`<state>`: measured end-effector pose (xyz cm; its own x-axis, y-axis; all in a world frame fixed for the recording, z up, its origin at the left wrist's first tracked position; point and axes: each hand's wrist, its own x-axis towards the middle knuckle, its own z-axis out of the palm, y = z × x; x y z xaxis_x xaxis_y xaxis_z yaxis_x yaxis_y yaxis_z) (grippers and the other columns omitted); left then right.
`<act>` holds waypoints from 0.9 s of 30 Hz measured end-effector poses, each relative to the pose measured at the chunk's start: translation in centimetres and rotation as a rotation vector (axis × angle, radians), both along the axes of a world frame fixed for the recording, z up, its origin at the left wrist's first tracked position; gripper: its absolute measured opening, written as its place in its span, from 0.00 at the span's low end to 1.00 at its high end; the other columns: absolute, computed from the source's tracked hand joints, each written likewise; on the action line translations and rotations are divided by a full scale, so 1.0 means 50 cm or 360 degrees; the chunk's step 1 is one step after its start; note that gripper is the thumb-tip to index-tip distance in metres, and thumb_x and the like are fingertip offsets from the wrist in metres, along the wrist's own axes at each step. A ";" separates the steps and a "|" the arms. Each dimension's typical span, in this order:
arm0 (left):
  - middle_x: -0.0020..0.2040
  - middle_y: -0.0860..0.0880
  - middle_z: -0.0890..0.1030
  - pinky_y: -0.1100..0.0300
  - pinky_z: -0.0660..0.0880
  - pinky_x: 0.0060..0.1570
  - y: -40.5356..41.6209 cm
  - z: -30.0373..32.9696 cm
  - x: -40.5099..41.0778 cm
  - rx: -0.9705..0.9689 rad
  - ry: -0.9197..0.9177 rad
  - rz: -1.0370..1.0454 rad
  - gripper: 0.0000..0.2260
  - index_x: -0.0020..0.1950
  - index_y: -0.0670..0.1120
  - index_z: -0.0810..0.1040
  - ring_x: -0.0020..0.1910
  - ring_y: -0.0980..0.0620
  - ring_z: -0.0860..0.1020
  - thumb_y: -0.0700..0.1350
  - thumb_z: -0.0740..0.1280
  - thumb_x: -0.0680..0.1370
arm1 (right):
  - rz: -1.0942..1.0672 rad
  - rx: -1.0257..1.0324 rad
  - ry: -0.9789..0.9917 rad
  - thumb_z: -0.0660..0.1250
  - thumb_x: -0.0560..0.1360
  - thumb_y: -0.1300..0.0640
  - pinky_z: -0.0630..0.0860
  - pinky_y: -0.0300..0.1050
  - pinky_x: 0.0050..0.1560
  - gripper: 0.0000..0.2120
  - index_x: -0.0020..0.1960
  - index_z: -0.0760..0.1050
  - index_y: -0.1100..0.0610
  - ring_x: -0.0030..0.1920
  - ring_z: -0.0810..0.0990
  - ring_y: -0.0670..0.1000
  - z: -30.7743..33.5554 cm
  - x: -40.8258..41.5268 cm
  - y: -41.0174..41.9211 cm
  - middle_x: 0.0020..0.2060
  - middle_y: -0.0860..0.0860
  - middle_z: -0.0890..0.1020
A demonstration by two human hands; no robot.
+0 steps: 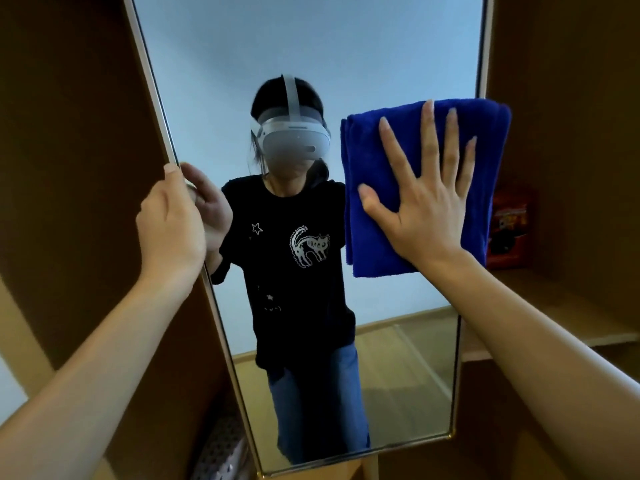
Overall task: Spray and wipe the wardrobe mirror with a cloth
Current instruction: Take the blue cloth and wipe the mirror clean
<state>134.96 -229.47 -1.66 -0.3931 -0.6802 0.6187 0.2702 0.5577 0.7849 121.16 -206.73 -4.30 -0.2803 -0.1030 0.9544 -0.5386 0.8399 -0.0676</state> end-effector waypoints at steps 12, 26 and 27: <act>0.64 0.40 0.68 0.77 0.62 0.58 0.091 0.400 0.011 -0.0951 0.0149 0.0278 0.17 0.65 0.39 0.69 0.64 0.45 0.67 0.46 0.62 0.80 | 0.0066 0.0132 -0.0002 0.54 0.77 0.33 0.42 0.64 0.75 0.34 0.78 0.50 0.42 0.78 0.44 0.60 0.392 0.022 -0.028 0.79 0.55 0.49; 0.52 0.46 0.74 0.54 0.74 0.52 0.174 0.593 -0.067 -0.1624 -0.0064 0.0191 0.10 0.54 0.42 0.75 0.55 0.47 0.71 0.48 0.67 0.78 | 0.0268 0.0177 0.0071 0.43 0.83 0.42 0.37 0.55 0.77 0.25 0.78 0.42 0.40 0.79 0.42 0.51 0.521 0.014 -0.001 0.79 0.52 0.48; 0.52 0.45 0.74 0.52 0.75 0.50 0.178 0.599 -0.068 -0.1612 -0.0010 0.0224 0.09 0.53 0.42 0.75 0.54 0.46 0.71 0.46 0.67 0.78 | 0.0256 0.0148 0.0095 0.43 0.84 0.44 0.37 0.56 0.77 0.24 0.78 0.43 0.40 0.79 0.44 0.52 0.530 0.013 0.000 0.79 0.53 0.49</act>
<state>131.58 -220.56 28.31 -0.3554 0.1209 0.9269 0.1484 0.9863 -0.0718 121.84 -206.75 22.22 -0.1963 -0.2302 0.9532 -0.6669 0.7439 0.0423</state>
